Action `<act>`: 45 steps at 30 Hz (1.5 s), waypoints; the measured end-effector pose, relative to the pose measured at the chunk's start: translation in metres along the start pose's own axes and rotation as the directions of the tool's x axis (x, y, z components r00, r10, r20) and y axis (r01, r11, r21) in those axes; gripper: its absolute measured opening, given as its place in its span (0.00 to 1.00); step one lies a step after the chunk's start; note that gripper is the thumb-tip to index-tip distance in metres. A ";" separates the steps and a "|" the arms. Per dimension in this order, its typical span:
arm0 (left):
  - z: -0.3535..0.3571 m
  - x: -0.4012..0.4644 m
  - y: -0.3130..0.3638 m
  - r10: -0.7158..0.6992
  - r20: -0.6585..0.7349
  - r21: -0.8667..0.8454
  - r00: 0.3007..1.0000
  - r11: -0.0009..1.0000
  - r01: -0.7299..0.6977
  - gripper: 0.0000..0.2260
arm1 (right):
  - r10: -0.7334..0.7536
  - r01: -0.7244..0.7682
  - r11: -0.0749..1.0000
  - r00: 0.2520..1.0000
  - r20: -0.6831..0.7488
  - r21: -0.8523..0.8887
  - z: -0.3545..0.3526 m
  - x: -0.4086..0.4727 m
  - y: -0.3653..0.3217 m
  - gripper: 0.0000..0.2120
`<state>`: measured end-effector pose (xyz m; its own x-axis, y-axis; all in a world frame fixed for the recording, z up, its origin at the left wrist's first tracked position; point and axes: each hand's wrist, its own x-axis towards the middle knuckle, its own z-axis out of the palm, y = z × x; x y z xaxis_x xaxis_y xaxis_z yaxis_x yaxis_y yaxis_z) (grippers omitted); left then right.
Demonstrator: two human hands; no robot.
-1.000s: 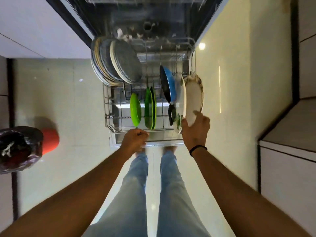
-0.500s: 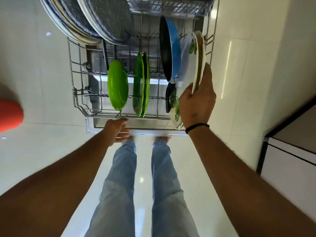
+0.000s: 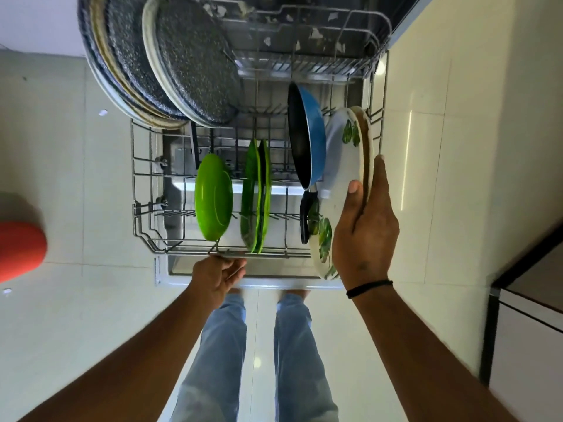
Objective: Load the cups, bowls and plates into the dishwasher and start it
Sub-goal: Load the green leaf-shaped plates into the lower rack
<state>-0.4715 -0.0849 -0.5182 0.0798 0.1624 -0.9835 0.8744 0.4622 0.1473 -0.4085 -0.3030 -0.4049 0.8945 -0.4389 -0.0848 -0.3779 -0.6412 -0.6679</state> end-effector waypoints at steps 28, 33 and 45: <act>0.062 0.010 0.125 0.132 0.198 -0.063 0.971 0.991 -0.122 0.21 | 0.047 -0.095 0.939 0.988 0.149 0.332 0.018 0.174 -0.052 0.21; 0.064 0.017 0.125 0.155 0.149 0.003 0.977 0.988 -0.157 0.20 | 0.047 -0.144 0.861 0.977 0.206 0.488 0.019 0.161 -0.036 0.24; 0.083 0.016 0.143 0.277 0.195 -0.003 0.941 0.959 -0.282 0.13 | -0.106 0.077 0.955 0.990 0.089 0.286 0.024 0.153 -0.036 0.32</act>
<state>-0.3051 -0.0888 -0.5211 0.4110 0.1105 -0.9049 0.8149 0.4005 0.4190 -0.2519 -0.3320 -0.4113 0.9473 -0.3107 -0.0783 -0.2236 -0.4660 -0.8560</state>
